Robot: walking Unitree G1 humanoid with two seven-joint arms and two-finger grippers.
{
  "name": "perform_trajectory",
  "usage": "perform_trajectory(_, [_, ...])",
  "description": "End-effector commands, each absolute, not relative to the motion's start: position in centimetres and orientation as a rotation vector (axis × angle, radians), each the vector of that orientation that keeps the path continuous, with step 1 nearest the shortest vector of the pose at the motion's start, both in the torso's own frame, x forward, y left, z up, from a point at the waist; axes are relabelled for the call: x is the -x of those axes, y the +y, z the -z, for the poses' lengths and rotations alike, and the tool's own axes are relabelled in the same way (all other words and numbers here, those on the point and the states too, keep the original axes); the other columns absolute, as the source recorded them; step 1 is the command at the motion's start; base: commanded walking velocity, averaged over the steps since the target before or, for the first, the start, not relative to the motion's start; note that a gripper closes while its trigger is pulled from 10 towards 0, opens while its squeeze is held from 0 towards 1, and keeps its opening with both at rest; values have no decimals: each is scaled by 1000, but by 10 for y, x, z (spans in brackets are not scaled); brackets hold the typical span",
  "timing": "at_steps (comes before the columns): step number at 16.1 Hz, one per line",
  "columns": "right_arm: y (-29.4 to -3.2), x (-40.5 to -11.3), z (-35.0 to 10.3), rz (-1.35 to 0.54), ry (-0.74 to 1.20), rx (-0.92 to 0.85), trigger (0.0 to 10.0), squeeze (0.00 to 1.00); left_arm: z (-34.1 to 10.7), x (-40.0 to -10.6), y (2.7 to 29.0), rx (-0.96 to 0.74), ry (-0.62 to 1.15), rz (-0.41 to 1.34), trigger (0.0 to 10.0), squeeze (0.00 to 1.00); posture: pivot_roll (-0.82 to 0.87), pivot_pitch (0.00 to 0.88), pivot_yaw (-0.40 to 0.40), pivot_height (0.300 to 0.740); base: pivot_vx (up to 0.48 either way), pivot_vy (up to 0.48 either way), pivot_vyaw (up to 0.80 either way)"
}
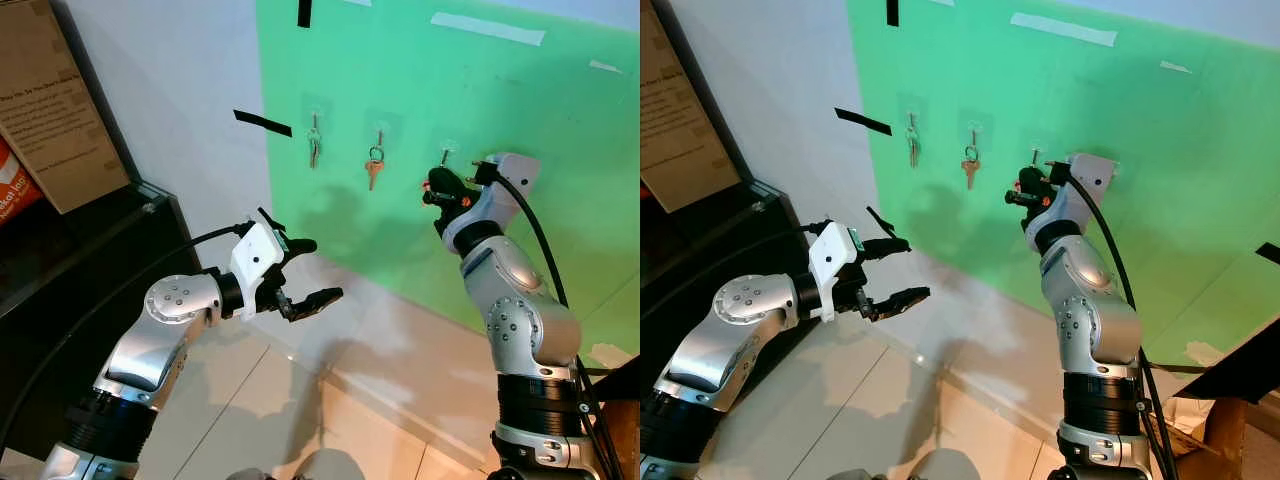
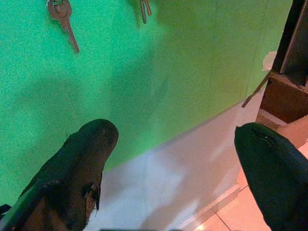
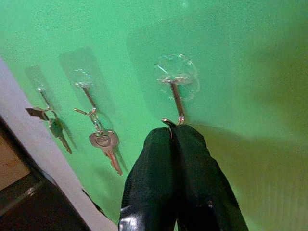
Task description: Hang keys on a hook
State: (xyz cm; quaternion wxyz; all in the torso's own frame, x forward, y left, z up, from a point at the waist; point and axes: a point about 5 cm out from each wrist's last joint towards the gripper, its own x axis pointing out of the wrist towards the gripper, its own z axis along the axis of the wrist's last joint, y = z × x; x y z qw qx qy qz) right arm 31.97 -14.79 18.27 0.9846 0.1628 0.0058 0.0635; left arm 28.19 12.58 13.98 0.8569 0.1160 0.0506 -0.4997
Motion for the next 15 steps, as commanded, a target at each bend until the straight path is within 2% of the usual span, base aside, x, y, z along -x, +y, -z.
perform_trajectory(1, [-152,-318,-195,-122,-33,-355,10000,0,-146,-283,122,-256,84,1066,10000,133,-14,0,-8,740,0,0,0])
perform_trajectory(9, [-154,-304,-206,-196,-83,-441,10000,0,-146,-283,121,-258,87,1081,10000,129,-25,0,2,740,0,0,0])
perform_trajectory(15, [-151,-301,-196,-203,-17,-417,10000,0,-146,-282,122,-259,91,1082,10000,129,-23,0,0,740,0,0,0])
